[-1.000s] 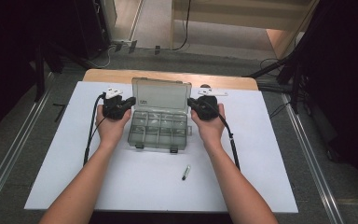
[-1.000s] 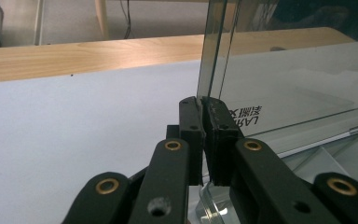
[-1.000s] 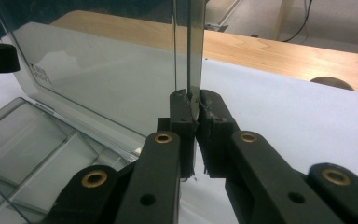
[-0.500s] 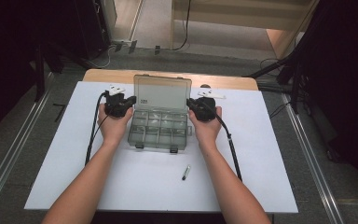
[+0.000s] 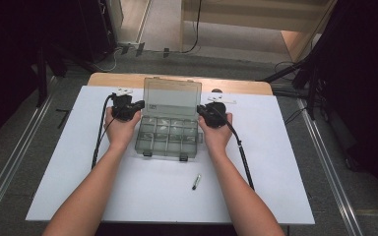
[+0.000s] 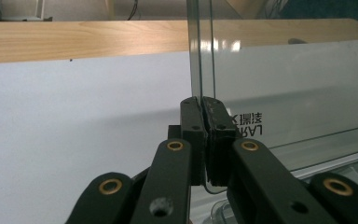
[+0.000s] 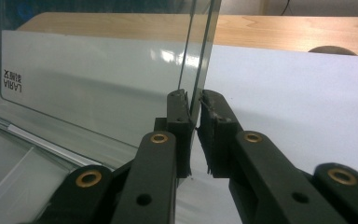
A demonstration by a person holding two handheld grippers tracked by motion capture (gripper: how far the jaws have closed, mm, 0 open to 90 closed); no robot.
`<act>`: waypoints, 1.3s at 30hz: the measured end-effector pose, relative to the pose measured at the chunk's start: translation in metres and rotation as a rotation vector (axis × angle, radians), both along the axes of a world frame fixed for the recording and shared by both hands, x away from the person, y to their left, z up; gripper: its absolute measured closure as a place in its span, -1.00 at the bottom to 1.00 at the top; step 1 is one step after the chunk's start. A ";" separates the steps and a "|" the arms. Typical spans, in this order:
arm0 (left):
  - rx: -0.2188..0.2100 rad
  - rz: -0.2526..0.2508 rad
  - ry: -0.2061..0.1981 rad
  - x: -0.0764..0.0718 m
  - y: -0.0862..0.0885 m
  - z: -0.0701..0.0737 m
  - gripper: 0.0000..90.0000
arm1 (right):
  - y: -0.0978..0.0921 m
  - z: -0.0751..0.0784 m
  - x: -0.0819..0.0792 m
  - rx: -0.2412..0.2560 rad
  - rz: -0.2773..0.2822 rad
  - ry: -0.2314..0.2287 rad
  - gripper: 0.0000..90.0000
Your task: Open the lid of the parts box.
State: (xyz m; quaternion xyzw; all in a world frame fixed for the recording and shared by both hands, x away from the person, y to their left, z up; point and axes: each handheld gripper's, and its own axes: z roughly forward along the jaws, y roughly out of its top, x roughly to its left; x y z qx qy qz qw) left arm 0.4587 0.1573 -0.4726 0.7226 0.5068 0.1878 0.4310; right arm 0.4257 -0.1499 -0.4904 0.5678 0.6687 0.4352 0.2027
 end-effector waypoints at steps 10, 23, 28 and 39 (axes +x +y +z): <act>-0.027 0.010 0.064 0.007 0.002 -0.006 0.97 | -0.009 -0.009 0.011 0.104 0.021 0.063 0.90; -0.008 0.034 0.079 0.007 0.000 -0.015 0.97 | -0.008 -0.015 0.016 0.075 0.039 0.084 0.90; 0.021 0.062 0.082 0.006 -0.003 -0.016 0.89 | -0.008 -0.016 0.017 0.073 0.051 0.104 0.71; -0.028 0.057 -0.025 -0.015 0.008 0.001 -0.07 | -0.008 0.007 -0.001 0.009 0.092 0.031 -0.21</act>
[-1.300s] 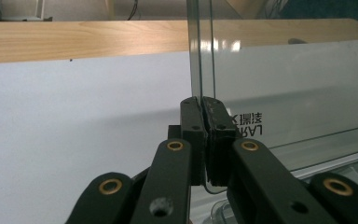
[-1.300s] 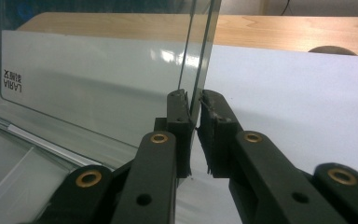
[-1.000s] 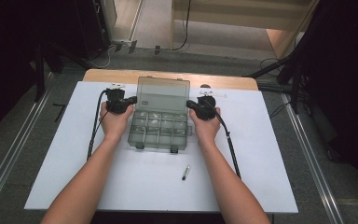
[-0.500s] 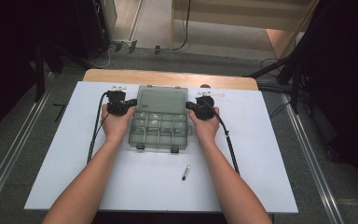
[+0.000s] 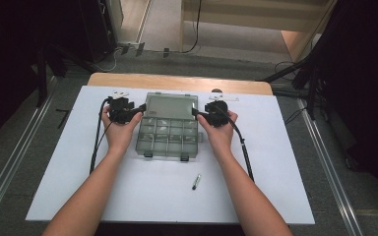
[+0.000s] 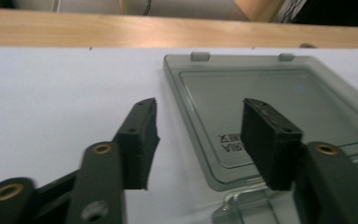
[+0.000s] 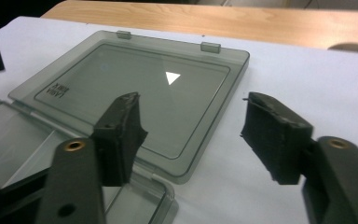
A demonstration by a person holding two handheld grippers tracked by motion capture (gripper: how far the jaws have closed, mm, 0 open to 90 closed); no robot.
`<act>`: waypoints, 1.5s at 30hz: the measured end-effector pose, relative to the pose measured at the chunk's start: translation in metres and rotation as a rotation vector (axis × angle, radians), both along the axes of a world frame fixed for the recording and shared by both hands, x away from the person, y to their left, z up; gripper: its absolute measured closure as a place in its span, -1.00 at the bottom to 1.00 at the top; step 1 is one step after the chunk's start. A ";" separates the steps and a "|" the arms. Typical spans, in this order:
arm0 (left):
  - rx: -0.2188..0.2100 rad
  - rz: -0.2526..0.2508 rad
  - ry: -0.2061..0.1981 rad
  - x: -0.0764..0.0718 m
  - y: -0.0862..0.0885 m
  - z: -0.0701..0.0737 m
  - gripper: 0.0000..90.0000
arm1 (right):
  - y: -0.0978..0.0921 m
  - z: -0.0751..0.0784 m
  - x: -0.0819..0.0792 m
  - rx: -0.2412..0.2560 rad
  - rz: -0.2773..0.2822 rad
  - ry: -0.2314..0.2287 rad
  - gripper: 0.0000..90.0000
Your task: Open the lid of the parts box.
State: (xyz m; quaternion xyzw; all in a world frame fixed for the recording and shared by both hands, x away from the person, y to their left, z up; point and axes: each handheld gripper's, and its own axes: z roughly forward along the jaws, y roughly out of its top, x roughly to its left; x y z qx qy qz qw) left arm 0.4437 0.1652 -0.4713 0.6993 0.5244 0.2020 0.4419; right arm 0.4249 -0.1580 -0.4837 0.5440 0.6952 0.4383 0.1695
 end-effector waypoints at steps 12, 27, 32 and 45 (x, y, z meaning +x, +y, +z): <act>-0.075 -0.157 -0.078 -0.030 0.013 0.014 -1.00 | -0.005 0.009 -0.030 -0.032 0.087 -0.080 -1.00; -0.054 -0.235 -0.173 -0.075 0.024 0.019 -1.00 | -0.019 0.003 -0.076 -0.019 0.117 -0.113 -1.00; -0.056 -0.239 -0.186 -0.088 0.029 0.017 -1.00 | -0.022 0.002 -0.090 -0.006 0.128 -0.111 -1.00; -0.065 -0.258 -0.210 -0.116 0.048 0.012 -1.00 | -0.025 0.004 -0.122 -0.017 0.165 -0.131 -1.00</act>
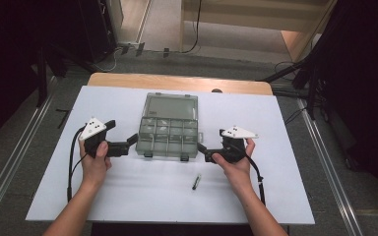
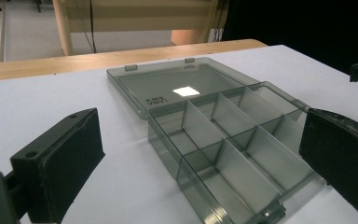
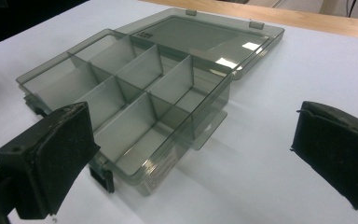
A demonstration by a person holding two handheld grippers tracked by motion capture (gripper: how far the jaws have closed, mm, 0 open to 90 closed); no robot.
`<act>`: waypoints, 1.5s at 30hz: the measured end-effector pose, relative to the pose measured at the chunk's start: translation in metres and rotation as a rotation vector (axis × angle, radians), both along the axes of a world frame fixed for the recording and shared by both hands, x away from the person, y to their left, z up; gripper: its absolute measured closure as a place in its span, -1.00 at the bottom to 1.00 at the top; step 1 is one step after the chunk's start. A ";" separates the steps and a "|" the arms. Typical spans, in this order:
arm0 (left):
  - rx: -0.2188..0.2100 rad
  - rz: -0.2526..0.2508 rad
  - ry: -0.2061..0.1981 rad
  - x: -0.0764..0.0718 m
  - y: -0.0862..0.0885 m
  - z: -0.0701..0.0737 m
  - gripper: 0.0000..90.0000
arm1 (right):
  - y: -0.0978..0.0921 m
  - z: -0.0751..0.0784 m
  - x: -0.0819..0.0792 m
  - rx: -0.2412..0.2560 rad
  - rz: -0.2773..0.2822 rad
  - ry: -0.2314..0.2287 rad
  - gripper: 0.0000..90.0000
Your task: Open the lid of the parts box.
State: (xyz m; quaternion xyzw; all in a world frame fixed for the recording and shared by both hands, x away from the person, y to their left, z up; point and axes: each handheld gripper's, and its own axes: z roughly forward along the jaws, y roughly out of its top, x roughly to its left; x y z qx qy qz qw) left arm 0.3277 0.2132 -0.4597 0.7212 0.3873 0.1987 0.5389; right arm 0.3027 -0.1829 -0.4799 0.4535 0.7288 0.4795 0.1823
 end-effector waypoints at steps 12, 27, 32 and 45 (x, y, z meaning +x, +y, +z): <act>0.011 0.011 -0.028 -0.025 0.017 -0.009 -1.00 | -0.005 -0.006 -0.024 -0.004 0.021 0.005 -1.00; 0.020 0.050 -0.043 -0.054 0.047 -0.015 -1.00 | -0.017 -0.012 -0.051 -0.021 0.030 0.031 -1.00; 0.025 0.050 -0.060 -0.062 0.051 -0.015 -1.00 | -0.017 -0.013 -0.057 -0.031 0.038 0.036 -1.00; 0.016 0.083 -0.059 -0.073 0.068 -0.016 -1.00 | -0.016 -0.013 -0.065 -0.036 0.050 0.065 -1.00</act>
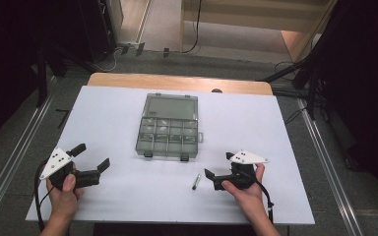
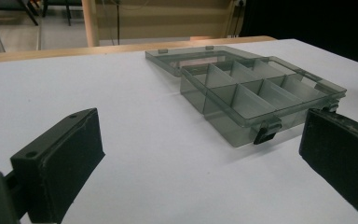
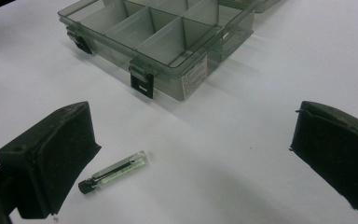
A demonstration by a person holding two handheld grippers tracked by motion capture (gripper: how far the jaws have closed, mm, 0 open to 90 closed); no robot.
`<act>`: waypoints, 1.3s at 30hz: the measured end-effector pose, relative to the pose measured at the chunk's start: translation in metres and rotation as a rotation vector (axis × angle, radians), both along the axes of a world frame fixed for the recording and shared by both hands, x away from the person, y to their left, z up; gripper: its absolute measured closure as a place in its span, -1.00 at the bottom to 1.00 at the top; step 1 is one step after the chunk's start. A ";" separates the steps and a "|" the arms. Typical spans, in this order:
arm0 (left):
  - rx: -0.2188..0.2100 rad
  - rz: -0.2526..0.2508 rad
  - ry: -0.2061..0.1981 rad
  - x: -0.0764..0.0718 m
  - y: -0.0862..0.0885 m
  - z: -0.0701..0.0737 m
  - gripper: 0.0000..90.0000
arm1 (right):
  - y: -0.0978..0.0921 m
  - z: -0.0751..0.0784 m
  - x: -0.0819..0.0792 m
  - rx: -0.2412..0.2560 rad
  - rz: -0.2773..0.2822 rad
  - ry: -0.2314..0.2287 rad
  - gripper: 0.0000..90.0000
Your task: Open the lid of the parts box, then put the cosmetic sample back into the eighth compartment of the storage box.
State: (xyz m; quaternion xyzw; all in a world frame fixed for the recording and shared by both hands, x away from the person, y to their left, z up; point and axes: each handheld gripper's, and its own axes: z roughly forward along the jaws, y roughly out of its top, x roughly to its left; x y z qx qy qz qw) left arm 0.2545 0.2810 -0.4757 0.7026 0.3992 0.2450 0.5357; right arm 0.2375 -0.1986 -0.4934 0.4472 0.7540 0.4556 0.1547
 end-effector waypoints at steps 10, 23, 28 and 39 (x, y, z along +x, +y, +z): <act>0.008 0.000 0.007 0.000 0.001 -0.003 -1.00 | 0.009 0.003 -0.001 -0.013 0.023 0.012 -0.86; 0.018 -0.007 0.010 0.000 -0.001 -0.005 -1.00 | 0.022 0.000 -0.002 -0.028 0.065 0.079 -0.38; 0.014 -0.003 0.014 0.002 0.001 -0.006 -1.00 | 0.030 -0.003 -0.003 -0.065 0.041 0.076 -0.28; 0.015 0.003 0.020 0.002 0.001 -0.007 -1.00 | 0.034 -0.006 -0.007 -0.085 0.033 0.130 -0.07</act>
